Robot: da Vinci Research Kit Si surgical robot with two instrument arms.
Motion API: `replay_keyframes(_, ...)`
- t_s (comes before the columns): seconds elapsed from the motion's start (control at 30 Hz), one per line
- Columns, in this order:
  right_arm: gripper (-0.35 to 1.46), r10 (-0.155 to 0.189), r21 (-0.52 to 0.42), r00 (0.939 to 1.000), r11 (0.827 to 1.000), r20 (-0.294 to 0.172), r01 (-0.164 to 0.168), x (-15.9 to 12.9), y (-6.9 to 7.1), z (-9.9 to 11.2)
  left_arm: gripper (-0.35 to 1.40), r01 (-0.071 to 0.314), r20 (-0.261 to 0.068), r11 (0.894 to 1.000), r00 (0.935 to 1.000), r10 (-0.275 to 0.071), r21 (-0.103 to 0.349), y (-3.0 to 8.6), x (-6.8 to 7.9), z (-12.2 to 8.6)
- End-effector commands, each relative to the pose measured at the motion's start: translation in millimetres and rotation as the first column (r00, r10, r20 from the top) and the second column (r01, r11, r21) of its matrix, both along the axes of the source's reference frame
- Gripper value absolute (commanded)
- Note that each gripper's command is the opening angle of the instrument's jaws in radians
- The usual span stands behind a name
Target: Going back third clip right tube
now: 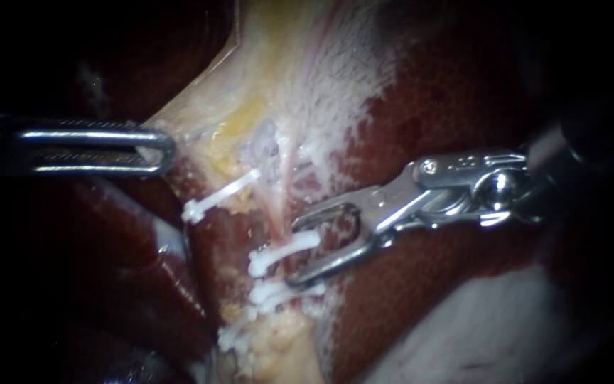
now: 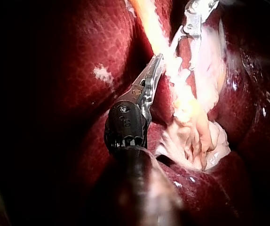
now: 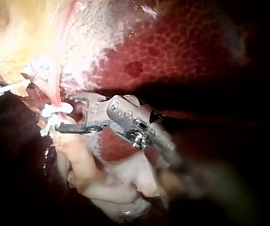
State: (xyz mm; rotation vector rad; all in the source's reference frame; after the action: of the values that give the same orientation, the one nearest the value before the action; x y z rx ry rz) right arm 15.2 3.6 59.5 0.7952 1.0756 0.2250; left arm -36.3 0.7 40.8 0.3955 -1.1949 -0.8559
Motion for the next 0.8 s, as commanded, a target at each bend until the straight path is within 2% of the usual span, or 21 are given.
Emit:
replay_keyframes(0.03, 0.53, 0.001, 0.000, 1.0000, 1.000, 0.000, -0.001, -0.4, 0.0, -0.1, -0.35, -0.001, 0.001, 1.000, 1.0000, 0.001, 0.001, 0.0, 0.0, 0.2)
replay_keyframes(0.27, 0.54, 0.012, -0.022, 0.9999, 1.000, -0.002, -0.012, -3.6, 0.0, -1.3, -0.35, -0.002, 0.001, 1.000, 1.0000, 0.002, 0.001, 0.2, 0.2, 0.5)
replay_keyframes(0.53, 0.59, 0.073, -0.104, 0.9973, 0.992, 0.009, -0.071, -5.9, 1.4, -3.0, -0.35, -0.005, 0.004, 1.000, 1.0000, 0.005, 0.001, 0.3, 0.4, 0.9)
replay_keyframes(0.67, 0.59, 0.100, -0.134, 0.9948, 0.986, 0.019, -0.097, -6.5, 1.6, -3.6, -0.35, -0.006, 0.004, 1.000, 1.0000, 0.006, 0.000, 0.2, 0.4, 1.1)
replay_keyframes(0.8, 0.59, 0.100, -0.147, 0.9948, 0.984, 0.019, -0.096, -6.9, 1.5, -3.9, -0.35, -0.007, 0.004, 1.000, 1.0000, 0.007, -0.001, 0.3, 0.5, 1.6)
